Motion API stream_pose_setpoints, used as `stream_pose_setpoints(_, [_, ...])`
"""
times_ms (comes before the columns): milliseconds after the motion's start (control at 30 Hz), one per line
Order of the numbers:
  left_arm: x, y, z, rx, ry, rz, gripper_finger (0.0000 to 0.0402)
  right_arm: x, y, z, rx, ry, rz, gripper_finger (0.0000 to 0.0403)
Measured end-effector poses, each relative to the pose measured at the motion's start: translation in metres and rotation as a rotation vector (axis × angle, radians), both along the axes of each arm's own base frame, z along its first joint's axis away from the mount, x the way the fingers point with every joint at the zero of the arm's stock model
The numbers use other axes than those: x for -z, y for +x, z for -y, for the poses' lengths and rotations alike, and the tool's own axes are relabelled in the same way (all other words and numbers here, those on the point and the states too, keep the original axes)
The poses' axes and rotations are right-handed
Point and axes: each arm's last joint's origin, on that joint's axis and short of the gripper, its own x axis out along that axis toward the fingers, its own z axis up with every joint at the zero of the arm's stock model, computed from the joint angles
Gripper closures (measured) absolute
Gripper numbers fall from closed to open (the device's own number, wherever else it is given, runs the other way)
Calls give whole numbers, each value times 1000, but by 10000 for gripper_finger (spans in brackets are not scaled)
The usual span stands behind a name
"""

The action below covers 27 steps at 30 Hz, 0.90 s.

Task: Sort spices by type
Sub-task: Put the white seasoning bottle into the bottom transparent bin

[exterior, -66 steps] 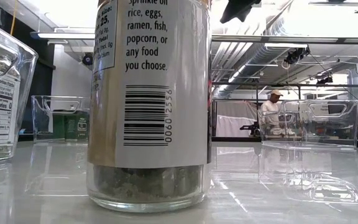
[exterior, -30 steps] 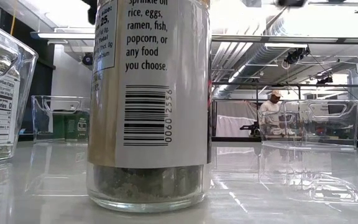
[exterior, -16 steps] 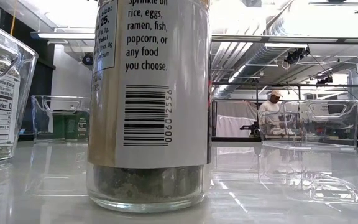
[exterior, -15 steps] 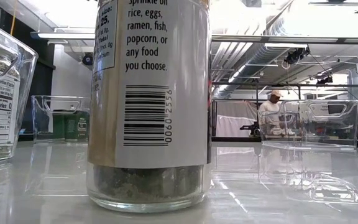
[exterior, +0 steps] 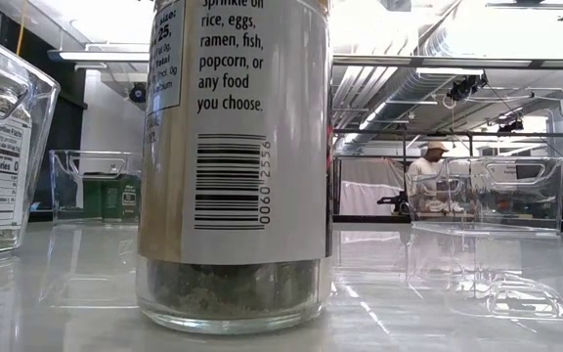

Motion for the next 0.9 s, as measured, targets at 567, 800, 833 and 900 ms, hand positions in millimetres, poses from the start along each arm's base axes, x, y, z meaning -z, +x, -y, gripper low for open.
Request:
stream_pose_setpoints(567, [0, 0, -1, -43, -26, 13, 401, 53, -19, 16, -53, 148, 41, 403])
stream_pose_setpoints(800, [0, -1, -1, -61, -14, 10, 401, 56, -24, 26, -83, 56, -5, 403])
stream_pose_setpoints(833, [0, -1, -1, -61, -14, 10, 401, 56, -24, 28, -85, 39, -15, 403])
stream_pose_setpoints(900, [0, -1, -1, -60, -12, 9, 401, 57, -26, 35, -79, -8, -45, 403])
